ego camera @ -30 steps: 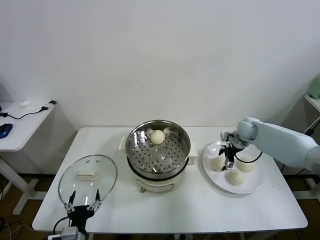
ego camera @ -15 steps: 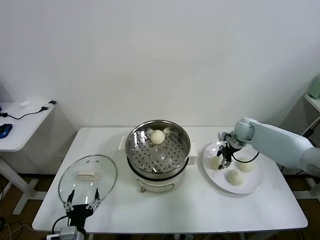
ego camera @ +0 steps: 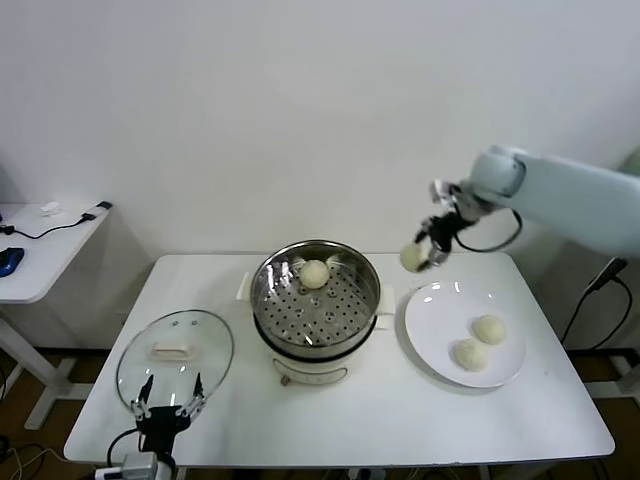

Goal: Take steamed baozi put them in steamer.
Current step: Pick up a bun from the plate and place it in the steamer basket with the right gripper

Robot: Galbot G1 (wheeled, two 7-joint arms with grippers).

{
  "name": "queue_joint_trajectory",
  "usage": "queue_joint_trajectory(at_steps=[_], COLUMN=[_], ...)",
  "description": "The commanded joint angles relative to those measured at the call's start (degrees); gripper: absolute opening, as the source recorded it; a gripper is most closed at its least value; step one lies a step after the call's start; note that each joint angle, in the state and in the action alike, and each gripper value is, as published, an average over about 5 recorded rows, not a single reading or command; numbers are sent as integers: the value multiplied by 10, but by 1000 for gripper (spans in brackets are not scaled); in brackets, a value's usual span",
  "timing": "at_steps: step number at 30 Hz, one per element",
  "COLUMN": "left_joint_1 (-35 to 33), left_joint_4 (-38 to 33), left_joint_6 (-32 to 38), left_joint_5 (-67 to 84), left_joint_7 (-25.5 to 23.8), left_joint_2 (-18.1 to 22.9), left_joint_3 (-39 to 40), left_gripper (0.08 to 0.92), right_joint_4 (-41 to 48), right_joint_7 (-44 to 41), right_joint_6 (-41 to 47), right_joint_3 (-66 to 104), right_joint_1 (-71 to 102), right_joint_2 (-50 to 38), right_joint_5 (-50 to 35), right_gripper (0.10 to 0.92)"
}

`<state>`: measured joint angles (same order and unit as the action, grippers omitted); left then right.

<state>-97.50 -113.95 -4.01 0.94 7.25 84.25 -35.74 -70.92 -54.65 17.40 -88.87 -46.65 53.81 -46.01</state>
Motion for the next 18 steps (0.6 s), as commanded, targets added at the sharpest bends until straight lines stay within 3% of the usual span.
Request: queue_joint_trajectory(at_steps=[1,7,18], left_joint_1=[-3,-11,-11], left_joint_4=[-7,-11,-6], left_joint_6=[1,3,1], left_joint_5=[-4,-10,-11], left_joint_7=[0,-1,-1], left_joint_2=[3,5,4], left_joint_3=[2,4,0], left_gripper=[823,823,823], right_joint_4=[-134,-129,2], right_joint_7=[72,131,173], right_joint_6=[66,110,130], right_joint_3=[-37,-21,-14], right_joint_1=[-125,-47,95], right_joint_2=[63,153,248], right_joint_5=[-181,-199,-149], right_gripper=[679,679,679])
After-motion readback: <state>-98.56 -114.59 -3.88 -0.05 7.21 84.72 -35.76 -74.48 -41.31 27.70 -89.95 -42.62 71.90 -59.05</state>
